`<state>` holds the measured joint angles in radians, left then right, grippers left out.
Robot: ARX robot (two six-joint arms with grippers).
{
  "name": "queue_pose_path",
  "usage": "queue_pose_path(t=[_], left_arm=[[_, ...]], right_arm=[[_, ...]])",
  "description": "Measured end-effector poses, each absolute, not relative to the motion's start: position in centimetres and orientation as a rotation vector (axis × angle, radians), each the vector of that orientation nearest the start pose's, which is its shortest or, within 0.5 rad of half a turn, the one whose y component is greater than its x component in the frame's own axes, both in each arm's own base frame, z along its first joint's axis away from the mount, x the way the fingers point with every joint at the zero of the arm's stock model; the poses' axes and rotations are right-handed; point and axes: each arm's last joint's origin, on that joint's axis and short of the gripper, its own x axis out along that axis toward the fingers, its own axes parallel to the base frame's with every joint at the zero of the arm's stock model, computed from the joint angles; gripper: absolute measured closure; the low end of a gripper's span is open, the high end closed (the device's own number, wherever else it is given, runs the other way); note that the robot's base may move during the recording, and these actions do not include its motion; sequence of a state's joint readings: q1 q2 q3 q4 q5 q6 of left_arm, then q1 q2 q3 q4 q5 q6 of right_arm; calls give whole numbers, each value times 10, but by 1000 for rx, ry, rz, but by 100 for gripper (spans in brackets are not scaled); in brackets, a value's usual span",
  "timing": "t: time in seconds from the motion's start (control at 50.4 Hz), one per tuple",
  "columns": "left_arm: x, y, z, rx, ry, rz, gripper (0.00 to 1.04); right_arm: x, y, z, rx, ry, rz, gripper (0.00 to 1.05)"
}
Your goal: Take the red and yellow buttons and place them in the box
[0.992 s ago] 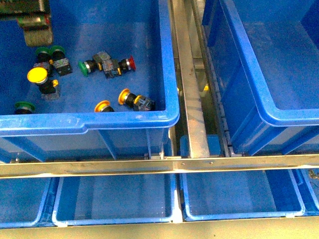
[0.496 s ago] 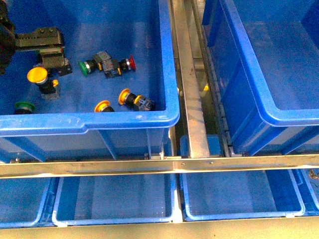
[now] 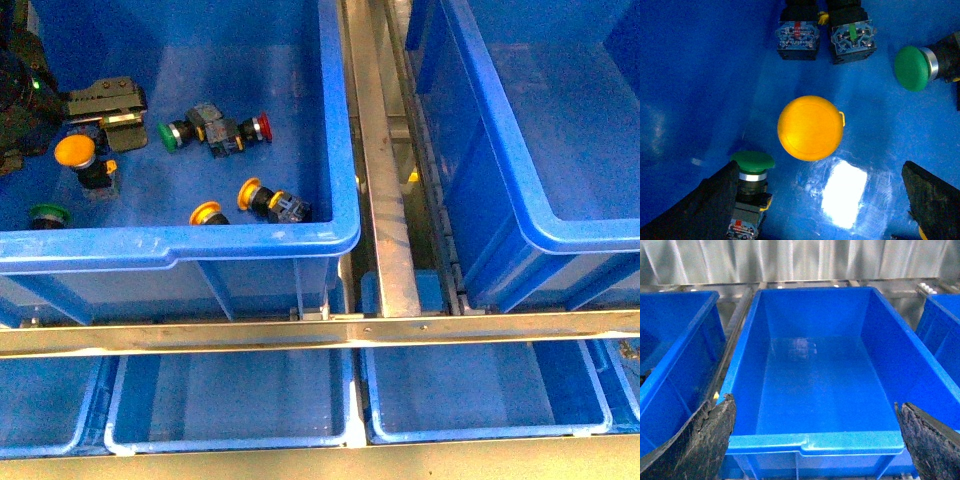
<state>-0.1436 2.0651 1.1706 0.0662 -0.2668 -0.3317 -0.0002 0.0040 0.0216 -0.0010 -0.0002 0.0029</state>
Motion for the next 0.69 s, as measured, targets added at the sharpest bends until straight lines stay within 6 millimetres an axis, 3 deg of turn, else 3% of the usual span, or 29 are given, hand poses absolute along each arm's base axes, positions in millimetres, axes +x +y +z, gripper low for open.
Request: queue_pose_path(t=[0.694], left_arm=[[443, -46, 93, -158, 767, 238, 8]], right_arm=[[97, 0, 170, 3, -17, 0, 6]])
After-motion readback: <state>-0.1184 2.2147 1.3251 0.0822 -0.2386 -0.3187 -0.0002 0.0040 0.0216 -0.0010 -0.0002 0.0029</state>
